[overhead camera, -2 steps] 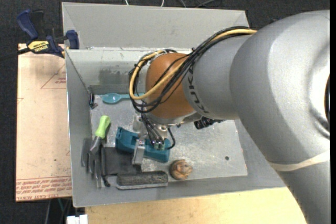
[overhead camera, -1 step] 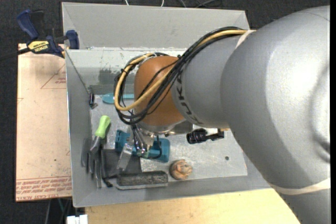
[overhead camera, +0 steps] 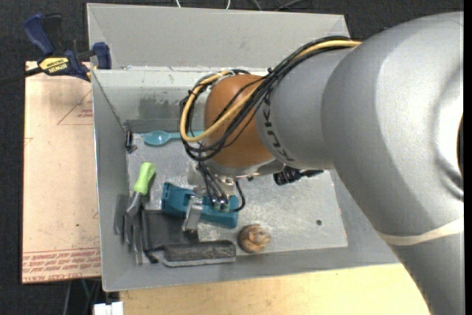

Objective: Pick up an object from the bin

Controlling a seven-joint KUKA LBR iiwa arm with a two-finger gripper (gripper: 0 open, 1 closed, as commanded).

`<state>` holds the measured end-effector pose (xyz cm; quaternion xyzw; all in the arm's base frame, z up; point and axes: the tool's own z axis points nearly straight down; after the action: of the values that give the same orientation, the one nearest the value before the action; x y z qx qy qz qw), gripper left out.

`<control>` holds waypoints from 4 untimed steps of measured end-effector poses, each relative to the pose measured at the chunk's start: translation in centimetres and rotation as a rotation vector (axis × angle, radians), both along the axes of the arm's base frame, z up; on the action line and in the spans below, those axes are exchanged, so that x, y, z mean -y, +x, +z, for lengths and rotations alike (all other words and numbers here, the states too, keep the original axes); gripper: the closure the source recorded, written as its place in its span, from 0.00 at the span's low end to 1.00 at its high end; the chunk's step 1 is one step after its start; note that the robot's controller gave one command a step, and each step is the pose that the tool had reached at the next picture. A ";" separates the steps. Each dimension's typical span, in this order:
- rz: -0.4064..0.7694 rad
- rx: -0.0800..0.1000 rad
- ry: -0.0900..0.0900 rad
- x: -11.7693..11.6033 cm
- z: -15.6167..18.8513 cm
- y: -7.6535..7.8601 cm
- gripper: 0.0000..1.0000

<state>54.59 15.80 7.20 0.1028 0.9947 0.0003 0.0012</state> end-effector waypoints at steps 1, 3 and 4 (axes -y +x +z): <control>-0.253 0.001 0.009 -0.7 -0.1 -1.5 1.00; -0.254 -0.003 0.007 -0.6 1.3 -1.7 1.00; -0.253 -0.002 0.007 -0.6 3.2 -1.7 1.00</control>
Offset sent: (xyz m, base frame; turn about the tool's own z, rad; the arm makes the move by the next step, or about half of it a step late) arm 0.0000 0.0000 0.0000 0.0000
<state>52.91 16.38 10.37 0.2274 0.9738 0.0037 0.0000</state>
